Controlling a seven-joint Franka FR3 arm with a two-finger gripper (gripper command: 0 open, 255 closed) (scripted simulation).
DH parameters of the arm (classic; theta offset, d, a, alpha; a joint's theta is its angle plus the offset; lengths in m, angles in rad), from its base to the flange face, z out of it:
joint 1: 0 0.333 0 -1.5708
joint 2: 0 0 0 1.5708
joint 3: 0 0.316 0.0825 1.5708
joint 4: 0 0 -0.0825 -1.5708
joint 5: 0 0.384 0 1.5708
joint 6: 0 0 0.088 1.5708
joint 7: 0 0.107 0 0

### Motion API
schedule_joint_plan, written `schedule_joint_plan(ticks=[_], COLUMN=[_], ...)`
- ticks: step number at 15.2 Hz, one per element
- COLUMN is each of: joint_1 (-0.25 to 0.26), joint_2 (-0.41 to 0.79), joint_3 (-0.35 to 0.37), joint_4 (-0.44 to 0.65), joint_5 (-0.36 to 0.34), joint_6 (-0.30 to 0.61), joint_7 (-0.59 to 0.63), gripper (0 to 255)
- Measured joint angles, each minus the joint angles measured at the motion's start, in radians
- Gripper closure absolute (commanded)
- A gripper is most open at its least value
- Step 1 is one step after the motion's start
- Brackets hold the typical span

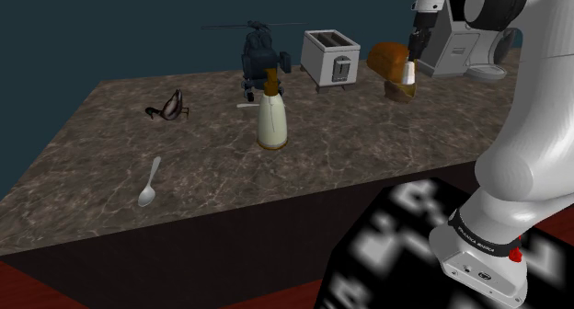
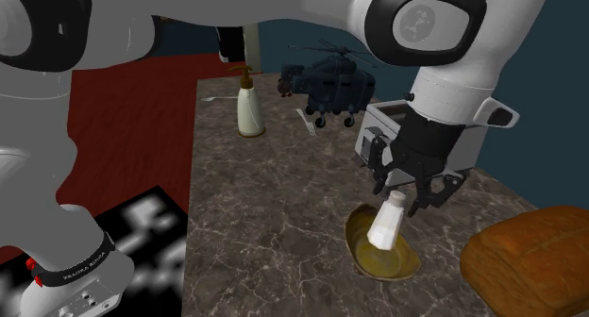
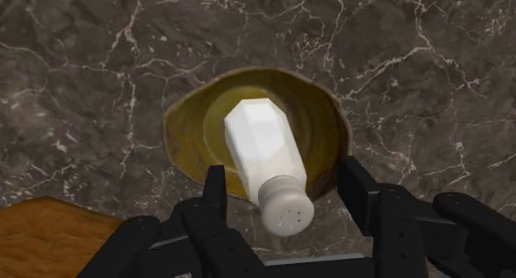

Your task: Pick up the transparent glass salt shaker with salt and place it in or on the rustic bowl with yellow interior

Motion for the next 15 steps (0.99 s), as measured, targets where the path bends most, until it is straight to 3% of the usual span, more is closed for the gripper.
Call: schedule_joint_plan(ticks=[5,9,15], joint_1=[0.000,-0.026,-0.031], joint_2=[0.000,0.042,0.050], joint_3=[0.000,0.002,0.002], joint_4=[0.000,0.165,0.207], joint_5=[0.000,0.011,0.013], joint_6=[0.000,-0.121,-0.156], joint_7=[0.000,0.000,0.002], gripper=[0,0,0])
